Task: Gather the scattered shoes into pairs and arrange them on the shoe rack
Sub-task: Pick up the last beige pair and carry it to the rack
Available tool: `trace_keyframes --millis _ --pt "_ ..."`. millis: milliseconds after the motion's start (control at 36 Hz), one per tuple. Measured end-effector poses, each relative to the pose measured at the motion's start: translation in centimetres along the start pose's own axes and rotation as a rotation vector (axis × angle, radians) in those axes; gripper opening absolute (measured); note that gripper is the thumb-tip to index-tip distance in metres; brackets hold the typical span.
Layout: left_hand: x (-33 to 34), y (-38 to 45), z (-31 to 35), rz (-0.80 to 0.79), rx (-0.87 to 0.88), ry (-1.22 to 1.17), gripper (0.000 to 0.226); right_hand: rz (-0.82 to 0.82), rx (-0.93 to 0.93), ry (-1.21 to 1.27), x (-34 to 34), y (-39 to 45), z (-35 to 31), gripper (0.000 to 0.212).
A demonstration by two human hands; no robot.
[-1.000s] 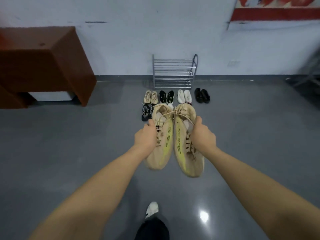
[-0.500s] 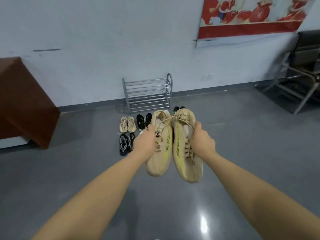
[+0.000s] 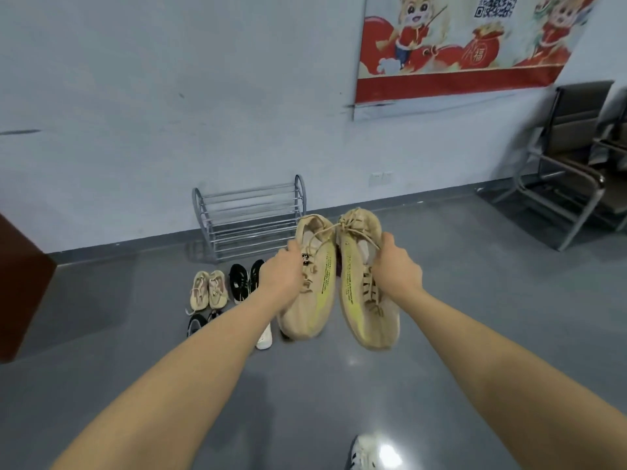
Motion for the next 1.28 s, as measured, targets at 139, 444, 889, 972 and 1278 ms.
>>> trace_keyframes --millis 139,444,889,972,1278 --pt "-0.6 7.0 3.6 -0.002 -0.027 0.012 0.036 0.003 -0.043 -0.034 -2.0 8.3 1.1 0.027" --pt "1.2 19.0 5.7 0.0 -0.091 0.096 0.043 -0.085 -0.102 -0.068 1.7 21.8 1.6 0.039" --pt "5.0 37.2 2.6 -0.064 -0.055 0.155 0.039 -0.216 -0.063 -0.123 9.2 38.6 -1.2 0.032" --pt "6.0 39.5 2.5 -0.092 -0.067 0.157 0.037 -0.243 -0.058 -0.123 10.3 41.1 -0.6 0.031" --pt "9.8 46.7 7.2 -0.138 -0.151 0.133 0.039 -0.332 -0.093 -0.108 11.8 49.5 4.7 0.023"
Point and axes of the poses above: each hand's wrist, its own y-axis towards the middle knuckle, its own x-axis out of the palm, z = x × y, the point moved 7 cm from there along y, towards the middle knuckle, and after that the axes turned 5 degrees about y, right-handed, at the moved point
